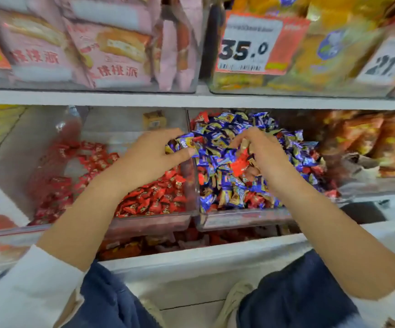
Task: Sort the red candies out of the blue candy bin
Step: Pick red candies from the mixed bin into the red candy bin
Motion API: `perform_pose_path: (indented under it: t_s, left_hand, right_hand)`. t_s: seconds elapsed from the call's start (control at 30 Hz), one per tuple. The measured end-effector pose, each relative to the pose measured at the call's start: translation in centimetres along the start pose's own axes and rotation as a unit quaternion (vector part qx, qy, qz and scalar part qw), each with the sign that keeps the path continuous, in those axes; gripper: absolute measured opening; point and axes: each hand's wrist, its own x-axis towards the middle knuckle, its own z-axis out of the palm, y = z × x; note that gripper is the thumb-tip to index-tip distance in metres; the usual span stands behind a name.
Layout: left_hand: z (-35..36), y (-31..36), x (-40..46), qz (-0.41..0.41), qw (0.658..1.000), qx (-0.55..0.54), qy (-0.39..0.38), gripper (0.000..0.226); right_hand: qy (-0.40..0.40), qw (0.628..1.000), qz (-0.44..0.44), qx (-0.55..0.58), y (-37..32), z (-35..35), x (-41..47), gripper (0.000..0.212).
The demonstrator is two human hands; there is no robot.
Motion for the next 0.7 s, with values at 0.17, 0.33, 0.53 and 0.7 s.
perform_pose_path:
  t_s: [0.17,0.33,0.53,0.7]
  left_hand:
    - [2.5,4.7,3.2,0.078,0.996,0.005,-0.046,0.051]
    - [5.1,6.8,6.8,0.047,0.993,0.065,-0.081,0.056]
    - [7.0,5.1,8.5,0.012,0.987,0.152,-0.051,0.054]
    - [5.4,4.3,7.5,0.058,0.979,0.197,-0.016,0.054]
  right_hand:
    - [0.057,0.984,-0.054,-0.159,1.8,-5.1,1.9,0.020]
    - [0.065,0.940,-0.170,-0.288,2.9,-6.1,3.4,0.033]
    - [0.053,0.883,-0.206,-0.418,4.7,-5.3,7.0,0.043]
    - [0.090,0.849,-0.293,-0.430,4.6,-4.2,6.9,0.058]
